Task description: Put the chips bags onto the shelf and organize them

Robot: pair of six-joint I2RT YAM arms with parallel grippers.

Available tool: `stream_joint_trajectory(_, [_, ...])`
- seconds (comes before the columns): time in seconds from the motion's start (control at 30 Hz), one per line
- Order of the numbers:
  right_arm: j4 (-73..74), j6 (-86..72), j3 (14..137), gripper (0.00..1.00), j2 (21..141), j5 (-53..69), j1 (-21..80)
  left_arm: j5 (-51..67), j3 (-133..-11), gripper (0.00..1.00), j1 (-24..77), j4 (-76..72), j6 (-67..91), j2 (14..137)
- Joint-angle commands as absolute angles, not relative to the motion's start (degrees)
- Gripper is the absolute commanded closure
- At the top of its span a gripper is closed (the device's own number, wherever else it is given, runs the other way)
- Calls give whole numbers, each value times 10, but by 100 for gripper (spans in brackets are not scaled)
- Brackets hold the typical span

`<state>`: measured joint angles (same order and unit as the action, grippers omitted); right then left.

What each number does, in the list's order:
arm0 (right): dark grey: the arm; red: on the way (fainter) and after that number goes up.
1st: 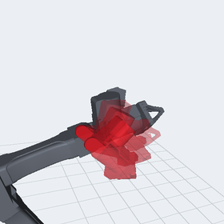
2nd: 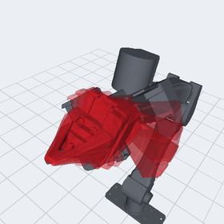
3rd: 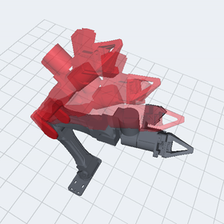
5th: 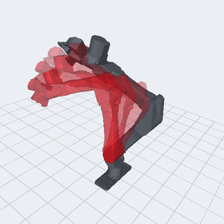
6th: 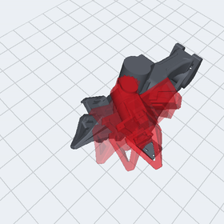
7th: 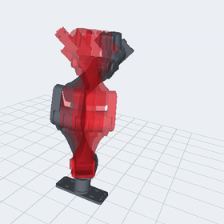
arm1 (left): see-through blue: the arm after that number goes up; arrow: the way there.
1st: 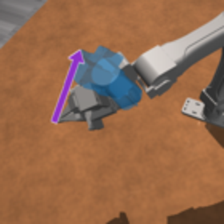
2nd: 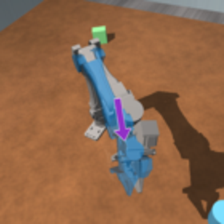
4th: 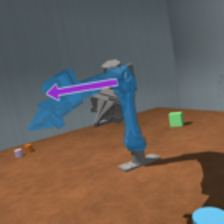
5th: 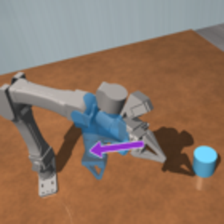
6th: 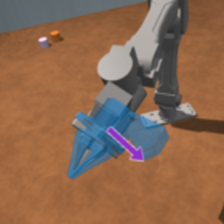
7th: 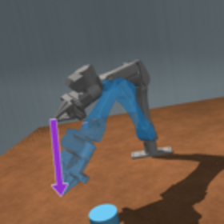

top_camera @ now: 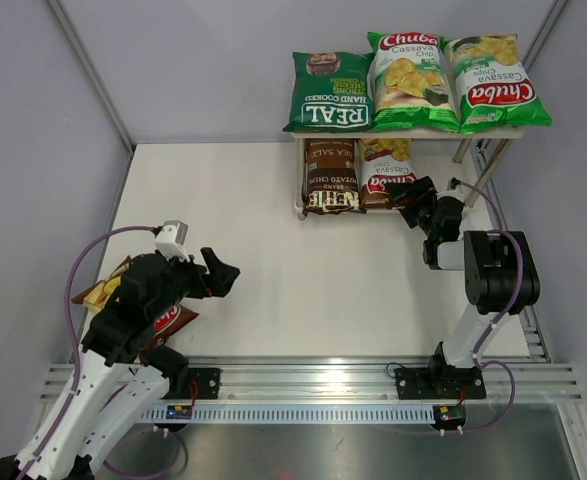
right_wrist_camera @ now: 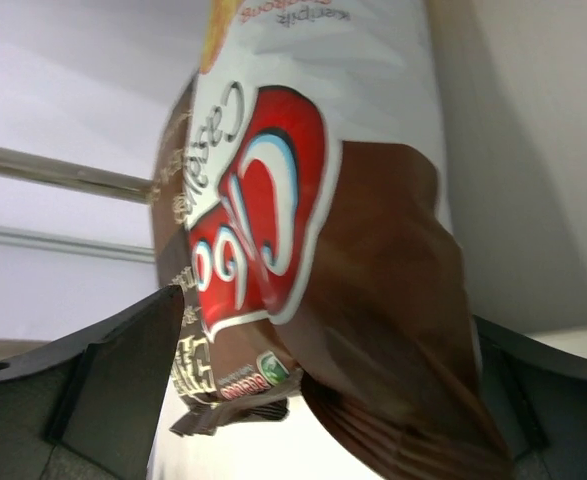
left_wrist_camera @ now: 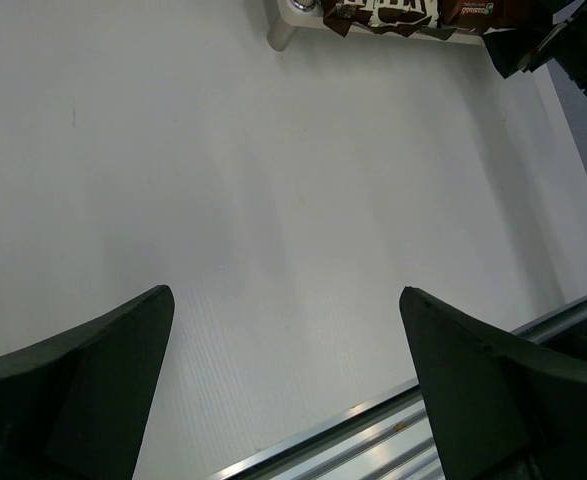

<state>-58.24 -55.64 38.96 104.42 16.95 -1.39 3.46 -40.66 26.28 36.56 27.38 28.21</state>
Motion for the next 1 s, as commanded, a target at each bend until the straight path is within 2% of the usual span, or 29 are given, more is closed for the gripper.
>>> stream_joint_trajectory(0.0, [-443,-505,400,1,990,124,-11,41,-438,1,264,354,262,277])
stream_joint_trajectory(0.17, [-309,-488,406,1,931,84,-11,42,-439,1,264,356,262,276])
stream_joint_trajectory(0.33, [-288,-469,389,1,889,67,-14,40,-439,1,264,359,260,277])
stream_joint_trajectory(0.47, [-294,-473,382,11,884,72,-17,3,-444,1,264,373,281,298])
stream_joint_trajectory(0.6, [-272,-462,373,10,836,82,-17,-147,-467,1,263,452,336,348])
stream_joint_trajectory(0.67, [-231,-455,364,1,776,95,-17,-234,-481,1,259,485,386,385])
stream_joint_trajectory(0.77, [-111,-412,373,1,676,105,-17,-258,-478,1,211,514,432,424])
stream_joint_trajectory(0.9, [-12,-372,374,1,581,155,-17,-238,-440,1,53,519,464,443])
stream_joint_trajectory(0.97, [39,-359,383,1,553,184,-17,-247,-424,1,13,522,488,436])
